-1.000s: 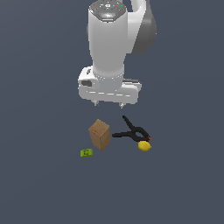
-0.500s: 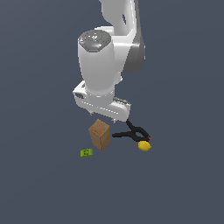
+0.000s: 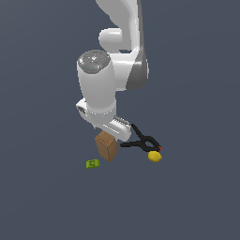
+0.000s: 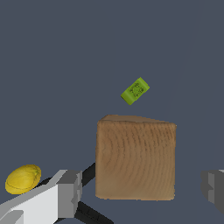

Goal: Pick up a designated object from a clutter of objects.

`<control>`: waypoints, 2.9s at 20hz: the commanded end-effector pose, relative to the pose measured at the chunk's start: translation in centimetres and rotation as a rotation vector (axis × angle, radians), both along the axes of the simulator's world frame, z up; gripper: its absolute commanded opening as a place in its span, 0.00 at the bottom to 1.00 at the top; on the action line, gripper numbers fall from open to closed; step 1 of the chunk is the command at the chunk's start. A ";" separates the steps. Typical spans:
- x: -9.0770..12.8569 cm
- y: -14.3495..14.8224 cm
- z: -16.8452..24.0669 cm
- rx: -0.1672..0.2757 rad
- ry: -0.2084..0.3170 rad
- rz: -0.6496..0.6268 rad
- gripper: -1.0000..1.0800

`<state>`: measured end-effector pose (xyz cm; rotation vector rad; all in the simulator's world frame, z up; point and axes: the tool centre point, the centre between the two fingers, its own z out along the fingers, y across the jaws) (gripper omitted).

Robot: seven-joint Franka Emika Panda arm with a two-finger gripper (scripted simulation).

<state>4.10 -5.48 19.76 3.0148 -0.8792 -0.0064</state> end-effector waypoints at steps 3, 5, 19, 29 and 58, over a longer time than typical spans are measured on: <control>0.2 -0.3 -0.5 0.000 -0.004 -0.029 0.96; 0.2 -0.3 -0.4 0.000 -0.003 -0.025 0.96; 0.1 -0.3 -5.0 0.000 -0.004 -0.030 0.96; 0.2 -0.3 -5.5 0.000 -0.004 -0.030 0.00; -0.3 2.7 11.2 -0.001 -0.004 -0.031 0.00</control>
